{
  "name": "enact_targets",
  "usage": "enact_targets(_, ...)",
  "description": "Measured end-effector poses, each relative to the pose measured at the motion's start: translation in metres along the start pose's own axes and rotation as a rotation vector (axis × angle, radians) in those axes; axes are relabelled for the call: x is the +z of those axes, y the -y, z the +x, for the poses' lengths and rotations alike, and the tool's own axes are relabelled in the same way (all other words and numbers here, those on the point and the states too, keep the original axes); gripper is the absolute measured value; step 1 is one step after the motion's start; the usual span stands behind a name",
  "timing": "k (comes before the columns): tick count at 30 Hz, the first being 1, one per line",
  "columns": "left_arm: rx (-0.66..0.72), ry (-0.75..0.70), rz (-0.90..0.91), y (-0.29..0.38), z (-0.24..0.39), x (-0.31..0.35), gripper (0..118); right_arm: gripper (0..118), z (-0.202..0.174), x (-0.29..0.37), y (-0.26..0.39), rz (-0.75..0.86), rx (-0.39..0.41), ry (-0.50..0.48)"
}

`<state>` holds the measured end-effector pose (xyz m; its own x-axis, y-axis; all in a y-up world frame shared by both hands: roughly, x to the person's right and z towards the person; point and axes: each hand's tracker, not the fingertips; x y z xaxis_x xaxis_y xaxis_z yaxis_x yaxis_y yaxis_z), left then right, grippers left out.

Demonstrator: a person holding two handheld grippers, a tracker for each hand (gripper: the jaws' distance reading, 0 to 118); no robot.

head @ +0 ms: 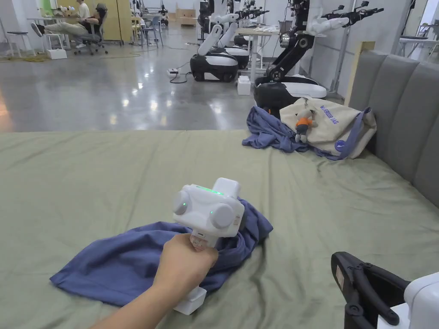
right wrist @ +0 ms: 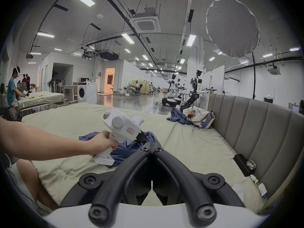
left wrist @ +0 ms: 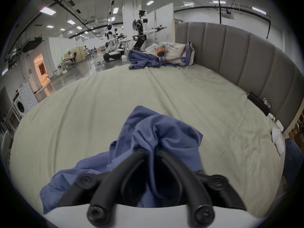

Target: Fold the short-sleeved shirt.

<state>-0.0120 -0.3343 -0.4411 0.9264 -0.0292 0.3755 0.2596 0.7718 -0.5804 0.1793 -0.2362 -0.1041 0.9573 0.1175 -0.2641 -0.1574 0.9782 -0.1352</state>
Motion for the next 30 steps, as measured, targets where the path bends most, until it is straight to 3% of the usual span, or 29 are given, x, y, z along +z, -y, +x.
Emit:
enact_targets(1, 0.000, -0.010, 0.048, -0.002, -0.004, 0.009, 40, 2, -0.001, -0.001, 0.000, 0.000, -0.003, -0.002)
enact_targets(3, -0.010, -0.035, 0.151, -0.008, -0.014, 0.043, 91, 2, -0.003, -0.004, -0.002, 0.003, -0.006, -0.003)
enact_targets(7, 0.041, -0.026, 0.442, -0.004, -0.048, 0.172, 93, 2, -0.008, -0.004, -0.014, 0.052, -0.016, 0.028)
enact_targets(9, -0.004, -0.038, 0.509, 0.014, -0.063, 0.242, 100, 2, -0.007, -0.002, -0.021, 0.087, -0.046, 0.044)
enact_targets(11, -0.017, -0.178, 0.582, 0.048, -0.073, 0.310, 115, 2, -0.005, 0.002, -0.024, 0.116, -0.078, 0.041)
enact_targets(13, 0.027, -0.299, 0.698, 0.096, -0.077, 0.364, 116, 2, -0.006, 0.007, -0.024, 0.128, -0.091, 0.048)
enact_targets(18, 0.164, -0.477, 0.641, 0.197, -0.074, 0.429, 115, 2, -0.017, 0.024, -0.023, 0.118, -0.123, 0.057)
enact_targets(19, 0.177, -0.477, 0.611, 0.207, -0.068, 0.432, 114, 2, -0.020, 0.029, -0.022, 0.117, -0.126, 0.064)
enact_targets(20, 0.181, -0.466, 0.581, 0.217, -0.068, 0.430, 96, 2, -0.023, 0.033, -0.019, 0.118, -0.126, 0.072)
enact_targets(21, 0.170, -0.432, 0.566, 0.227, -0.067, 0.428, 24, 2, -0.024, 0.038, -0.016, 0.121, -0.122, 0.080)
enact_targets(22, 0.170, -0.447, 0.586, 0.229, -0.065, 0.425, 0, 2, -0.026, 0.041, -0.012, 0.124, -0.117, 0.093)
enact_targets(23, 0.305, -0.560, 0.602, 0.224, -0.065, 0.423, 0, 2, -0.027, 0.042, -0.006, 0.124, -0.114, 0.099)
enact_targets(24, 0.241, -0.547, 0.553, 0.231, -0.066, 0.420, 0, 2, -0.027, 0.042, -0.002, 0.119, -0.114, 0.097)
enact_targets(26, 0.289, -0.382, 0.562, 0.239, -0.085, 0.421, 0, 2, -0.027, 0.041, 0.001, 0.088, -0.115, 0.092)
enact_targets(27, 0.281, -0.420, 0.560, 0.231, -0.083, 0.439, 0, 2, -0.025, 0.040, 0.005, 0.085, -0.114, 0.093)
enact_targets(29, 0.224, -0.474, 0.542, 0.239, -0.093, 0.414, 0, 2, -0.025, 0.042, 0.006, 0.087, -0.110, 0.095)
enact_targets(30, 0.211, -0.463, 0.541, 0.224, -0.067, 0.418, 0, 2, -0.025, 0.041, 0.005, 0.089, -0.107, 0.096)
